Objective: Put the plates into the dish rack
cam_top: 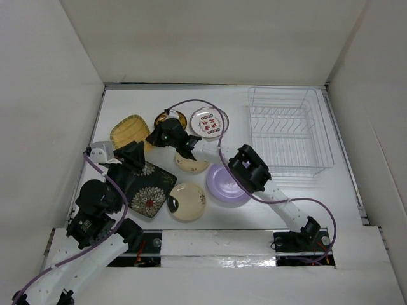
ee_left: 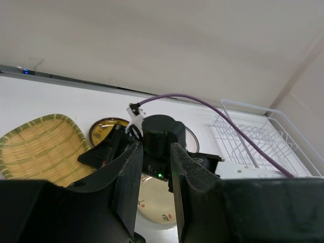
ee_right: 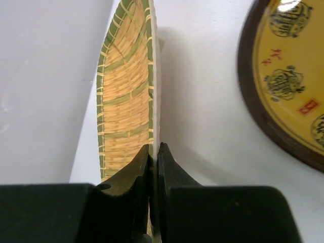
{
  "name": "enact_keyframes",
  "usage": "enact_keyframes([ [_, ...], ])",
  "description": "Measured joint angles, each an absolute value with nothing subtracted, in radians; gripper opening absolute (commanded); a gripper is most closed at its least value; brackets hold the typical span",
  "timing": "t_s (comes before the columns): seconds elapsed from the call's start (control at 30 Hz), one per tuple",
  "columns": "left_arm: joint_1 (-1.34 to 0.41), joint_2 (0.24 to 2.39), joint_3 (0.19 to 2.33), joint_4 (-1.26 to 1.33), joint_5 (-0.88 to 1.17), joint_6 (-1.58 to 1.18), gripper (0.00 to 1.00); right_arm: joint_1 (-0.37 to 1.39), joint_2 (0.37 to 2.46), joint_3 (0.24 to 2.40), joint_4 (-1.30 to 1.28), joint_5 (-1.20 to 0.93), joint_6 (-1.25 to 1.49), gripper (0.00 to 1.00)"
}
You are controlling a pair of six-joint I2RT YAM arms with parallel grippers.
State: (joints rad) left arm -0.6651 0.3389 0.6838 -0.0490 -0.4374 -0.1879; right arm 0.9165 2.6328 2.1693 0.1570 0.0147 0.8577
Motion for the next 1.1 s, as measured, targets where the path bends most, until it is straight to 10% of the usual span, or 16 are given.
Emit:
enact_keyframes([
  [0.4,-0.657,0.264,0.677,-0.035,-0.529,-0.189,0.3,0.892,2.512,2.254,0.173,0.015,0.86,0.0],
  [0.73,-0.655,0.215,0.675,-0.036,-0.522,-0.189,0.33,0.573,1.691,1.437,0.183,0.118,0.61,0.0],
  [1.1,-0.653,0.156,0.675,-0.039,-0.479,-0.197,0.36,0.122,1.138,1.21,-0.047,0.409,0.108,0.0],
])
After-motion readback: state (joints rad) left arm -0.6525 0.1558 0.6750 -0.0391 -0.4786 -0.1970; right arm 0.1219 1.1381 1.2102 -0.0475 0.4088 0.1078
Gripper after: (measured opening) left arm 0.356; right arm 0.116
